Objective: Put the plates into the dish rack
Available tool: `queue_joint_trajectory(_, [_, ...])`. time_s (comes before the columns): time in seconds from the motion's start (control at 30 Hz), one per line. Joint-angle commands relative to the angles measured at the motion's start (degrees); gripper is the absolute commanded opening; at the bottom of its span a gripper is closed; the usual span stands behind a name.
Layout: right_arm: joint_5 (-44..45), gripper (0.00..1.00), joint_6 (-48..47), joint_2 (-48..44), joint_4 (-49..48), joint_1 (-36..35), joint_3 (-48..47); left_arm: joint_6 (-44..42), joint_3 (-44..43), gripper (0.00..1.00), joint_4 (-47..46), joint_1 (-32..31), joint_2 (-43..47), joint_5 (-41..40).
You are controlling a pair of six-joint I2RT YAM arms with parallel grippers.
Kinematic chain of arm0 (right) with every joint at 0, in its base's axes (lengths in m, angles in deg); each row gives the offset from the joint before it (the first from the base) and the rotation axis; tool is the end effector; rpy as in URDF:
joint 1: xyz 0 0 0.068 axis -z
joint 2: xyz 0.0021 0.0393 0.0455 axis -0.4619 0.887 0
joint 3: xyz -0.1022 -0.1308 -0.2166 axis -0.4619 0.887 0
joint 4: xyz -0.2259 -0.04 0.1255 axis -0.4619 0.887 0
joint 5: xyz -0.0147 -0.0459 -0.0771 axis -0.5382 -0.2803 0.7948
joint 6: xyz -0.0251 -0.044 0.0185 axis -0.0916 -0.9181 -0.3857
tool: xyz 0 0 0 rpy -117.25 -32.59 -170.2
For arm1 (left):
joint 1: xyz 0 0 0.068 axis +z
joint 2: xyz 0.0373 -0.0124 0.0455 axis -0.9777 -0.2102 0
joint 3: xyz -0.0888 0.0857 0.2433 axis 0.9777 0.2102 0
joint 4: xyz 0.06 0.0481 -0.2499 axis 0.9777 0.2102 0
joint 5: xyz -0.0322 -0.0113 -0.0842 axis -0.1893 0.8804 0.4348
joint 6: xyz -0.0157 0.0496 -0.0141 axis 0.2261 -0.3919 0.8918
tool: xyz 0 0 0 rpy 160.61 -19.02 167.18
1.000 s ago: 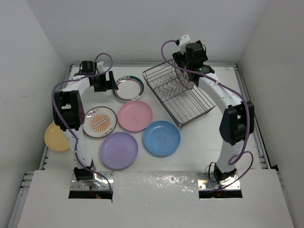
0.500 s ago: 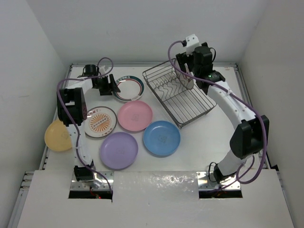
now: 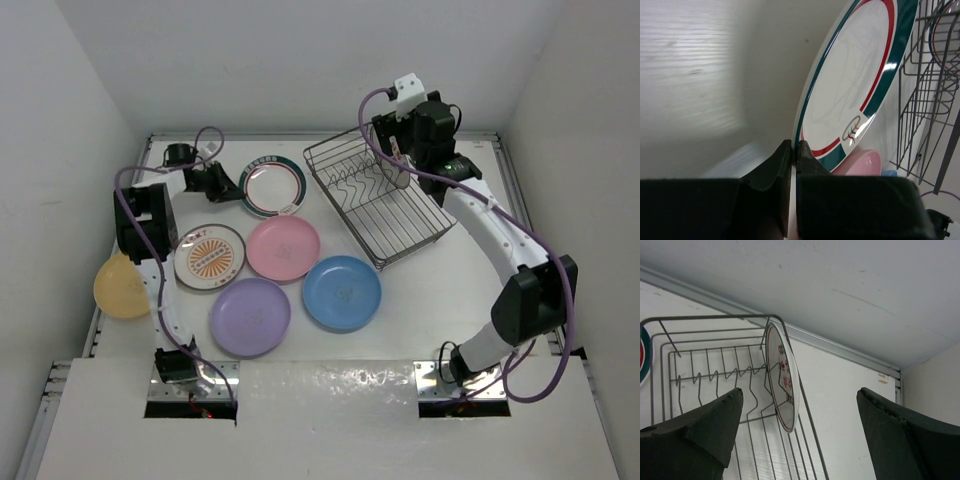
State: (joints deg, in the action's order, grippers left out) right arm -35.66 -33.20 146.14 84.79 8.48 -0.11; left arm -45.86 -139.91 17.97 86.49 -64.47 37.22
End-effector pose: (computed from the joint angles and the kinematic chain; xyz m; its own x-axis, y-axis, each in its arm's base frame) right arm 0.3639 0.1159 0.3705 -0.2042 -0.2379 -0.9496 -0.1143 0.9692 -0.2183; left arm 0.4789 0.0471 0.1304 -0.8799 -0.3068 -0.3627 0.0503 0.6990 -0.7133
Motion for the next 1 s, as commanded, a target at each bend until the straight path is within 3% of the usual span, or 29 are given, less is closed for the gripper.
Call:
queue_joint_trajectory(0.0, [-2.7,0.92,1.3,-3.0,-3.2,-0.7,-0.3,0.4,0.1,0.00,-1.2,5.3,4.4,-1.1])
queue_joint_trajectory(0.13, [-6.7,0.91,1.3,-2.2,-2.7,-1.1,-1.4,-7.0,-4.9,0.00,3.2,6.6,8.6,-4.2])
queue_joint_trajectory(0.23, [-12.7,0.91,0.9,-0.3,0.1,-1.5,-4.7,-12.8,-5.3,0.00,1.7,6.5,13.5,-4.7])
queue_joint_trajectory(0.43, [-32.8,0.86,2.1,5.3,6.8,-2.2,-14.2,-25.5,-5.7,0.00,-2.0,5.3,23.1,-0.2])
queue_joint_trajectory(0.5, [-37.8,0.83,3.0,7.7,8.4,-2.5,-16.4,-29.4,-9.8,0.00,2.7,4.9,23.6,4.5])
queue_joint_trajectory(0.57, [-40.3,0.70,4.3,9.4,9.3,-3.0,-19.3,-35.4,-15.7,0.00,11.5,3.9,23.2,8.3])
queue_joint_trajectory(0.63, [-41.8,0.67,5.8,12.2,9.4,-3.5,-21.8,-42.0,-17.6,0.00,18.8,1.8,23.4,9.8])
queue_joint_trajectory(0.77, [-46.8,0.92,9.0,15.7,7.2,-4.1,-24.0,-50.8,-19.4,0.00,28.8,-2.6,24.4,11.5])
queue_joint_trajectory(0.83, [-51.9,0.95,9.1,18.0,8.5,-4.4,-26.6,-52.0,-19.2,0.00,30.8,-4.7,24.8,11.9])
queue_joint_trajectory(0.97, [-51.4,0.96,7.3,20.0,11.1,-5.3,-27.4,-54.3,-19.4,0.00,33.1,-7.3,25.3,12.5])
